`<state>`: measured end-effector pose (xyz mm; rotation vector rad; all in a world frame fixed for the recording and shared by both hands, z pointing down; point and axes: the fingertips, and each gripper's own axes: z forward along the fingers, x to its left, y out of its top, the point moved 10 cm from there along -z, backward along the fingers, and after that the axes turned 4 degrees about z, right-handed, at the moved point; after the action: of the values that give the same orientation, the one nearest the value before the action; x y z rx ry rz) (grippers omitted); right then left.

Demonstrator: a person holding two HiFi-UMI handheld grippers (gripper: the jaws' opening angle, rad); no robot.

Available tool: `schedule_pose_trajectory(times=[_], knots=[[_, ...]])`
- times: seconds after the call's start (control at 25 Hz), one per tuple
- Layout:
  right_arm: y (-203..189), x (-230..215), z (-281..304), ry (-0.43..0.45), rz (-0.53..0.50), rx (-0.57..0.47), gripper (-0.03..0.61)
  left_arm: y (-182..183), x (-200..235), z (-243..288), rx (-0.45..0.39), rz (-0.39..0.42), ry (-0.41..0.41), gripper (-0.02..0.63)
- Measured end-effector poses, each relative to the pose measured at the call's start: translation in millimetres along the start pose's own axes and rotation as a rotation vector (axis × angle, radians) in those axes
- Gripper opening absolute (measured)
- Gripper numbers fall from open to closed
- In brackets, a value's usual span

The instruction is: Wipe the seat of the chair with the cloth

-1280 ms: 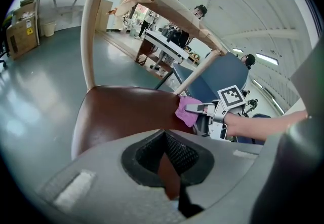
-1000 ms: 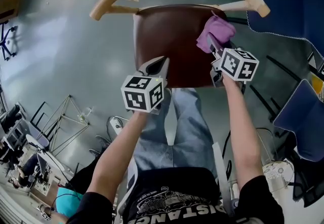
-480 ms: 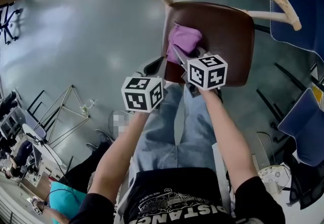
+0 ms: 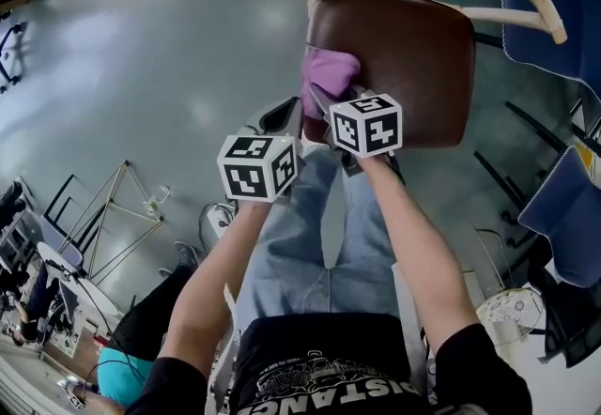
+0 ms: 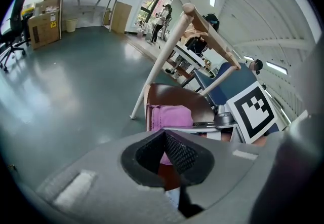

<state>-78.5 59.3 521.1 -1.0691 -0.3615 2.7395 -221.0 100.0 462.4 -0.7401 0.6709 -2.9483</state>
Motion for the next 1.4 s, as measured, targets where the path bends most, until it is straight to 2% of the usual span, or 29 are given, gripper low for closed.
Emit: schedule_pose_trajectory(times=[0.32,0.6,0.88,1.12,1.4], knots=[[-8.1,-53.7,-50.8,-0.055,0.057,-0.038,0.06,-1.2,-41.6,24.7,0.022,0.033,-0.019,-0.003],[-14.5,-106.3,-101.7,-0.09,0.061,-0.038,0.06,-11.0,-98.0,51.8,0.037,0.039,-0.026,-0.003],[-20.5,-162.9,-158.5,-0.138,0.074,-0.05,0.06,-16.4,-153.6,71.9,0.057,0.077,-0.044,-0.003],[-27.2,-206.8,-193.8,-0.18,0.109,-0.071,0.06,-19.2,-177.3,76.7,0.067,0.098,-0.036,-0.003],[-30.6,-236.6,-218.7,-0.231,0.129,-0.095,0.06,-26.1,-180.7,77.1,0.065,0.081,-0.021,-0.003]])
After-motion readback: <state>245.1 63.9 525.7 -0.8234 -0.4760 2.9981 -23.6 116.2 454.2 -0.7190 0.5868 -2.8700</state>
